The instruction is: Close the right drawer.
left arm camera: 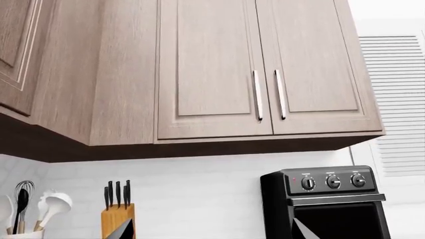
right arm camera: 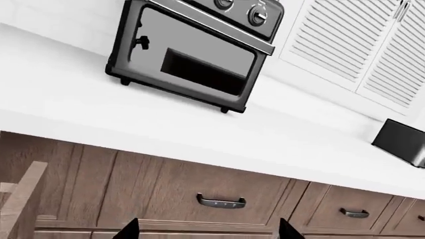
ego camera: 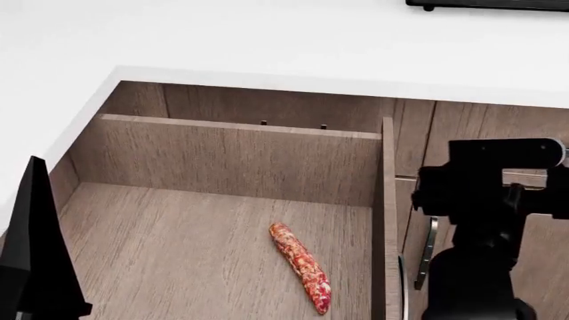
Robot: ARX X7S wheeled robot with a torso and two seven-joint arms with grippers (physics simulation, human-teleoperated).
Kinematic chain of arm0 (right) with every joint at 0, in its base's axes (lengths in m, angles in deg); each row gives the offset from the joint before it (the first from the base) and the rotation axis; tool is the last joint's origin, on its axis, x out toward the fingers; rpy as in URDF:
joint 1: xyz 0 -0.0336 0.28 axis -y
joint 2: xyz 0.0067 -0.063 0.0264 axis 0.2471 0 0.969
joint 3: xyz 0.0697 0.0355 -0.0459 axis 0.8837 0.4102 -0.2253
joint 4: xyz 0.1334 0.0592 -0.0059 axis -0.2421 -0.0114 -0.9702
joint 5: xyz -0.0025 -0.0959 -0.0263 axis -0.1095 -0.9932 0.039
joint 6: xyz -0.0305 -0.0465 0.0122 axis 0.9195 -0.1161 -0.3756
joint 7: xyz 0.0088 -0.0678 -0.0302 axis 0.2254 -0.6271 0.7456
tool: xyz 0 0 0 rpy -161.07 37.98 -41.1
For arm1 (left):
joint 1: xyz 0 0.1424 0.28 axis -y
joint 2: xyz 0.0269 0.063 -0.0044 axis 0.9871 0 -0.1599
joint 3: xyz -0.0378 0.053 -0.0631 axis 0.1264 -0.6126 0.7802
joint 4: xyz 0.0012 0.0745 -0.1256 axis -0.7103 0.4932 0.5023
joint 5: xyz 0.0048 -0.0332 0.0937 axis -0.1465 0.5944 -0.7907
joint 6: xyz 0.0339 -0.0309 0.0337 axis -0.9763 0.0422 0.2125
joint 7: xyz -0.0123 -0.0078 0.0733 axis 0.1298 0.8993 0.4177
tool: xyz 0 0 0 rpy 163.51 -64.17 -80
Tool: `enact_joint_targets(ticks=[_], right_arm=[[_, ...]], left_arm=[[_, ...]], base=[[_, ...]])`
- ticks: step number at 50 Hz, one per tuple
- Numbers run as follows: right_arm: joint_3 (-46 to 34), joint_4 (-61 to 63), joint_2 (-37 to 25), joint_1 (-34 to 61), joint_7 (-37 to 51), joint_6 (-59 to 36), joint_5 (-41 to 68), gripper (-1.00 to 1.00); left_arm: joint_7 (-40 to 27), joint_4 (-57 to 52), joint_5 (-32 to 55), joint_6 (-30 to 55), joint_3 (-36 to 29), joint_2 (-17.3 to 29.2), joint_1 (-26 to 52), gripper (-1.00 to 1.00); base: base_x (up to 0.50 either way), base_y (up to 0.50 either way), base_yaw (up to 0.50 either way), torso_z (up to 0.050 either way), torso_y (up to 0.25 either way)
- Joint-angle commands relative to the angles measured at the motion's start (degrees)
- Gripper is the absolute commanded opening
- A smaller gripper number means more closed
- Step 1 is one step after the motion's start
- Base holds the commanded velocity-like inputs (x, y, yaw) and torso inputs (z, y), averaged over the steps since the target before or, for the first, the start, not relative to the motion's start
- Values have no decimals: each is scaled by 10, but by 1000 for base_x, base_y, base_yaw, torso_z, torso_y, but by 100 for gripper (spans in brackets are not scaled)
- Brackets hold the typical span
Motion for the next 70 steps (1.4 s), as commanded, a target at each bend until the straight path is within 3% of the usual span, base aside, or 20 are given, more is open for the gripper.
enact_joint_targets(ticks=[1,13,33,70], right_arm=[[0,-52,-7,22,2,1,3,100],[9,-174,-9,11,21,80,20,100],[4,-519,-4,82,53,284,32,100],[-34,-531,-2,33,62,283,85,100]], left_arm=[[1,5,2,-3,-1,0,2,100],[1,9,3,-8,-2,1,3,100],[-1,9,0,-4,-9,0,7,100],[-3,13,0,-6,-16,0,10,100]], base=[[0,0,0,0,0],[0,0,0,0,0],[0,0,0,0,0],[0,0,0,0,0]])
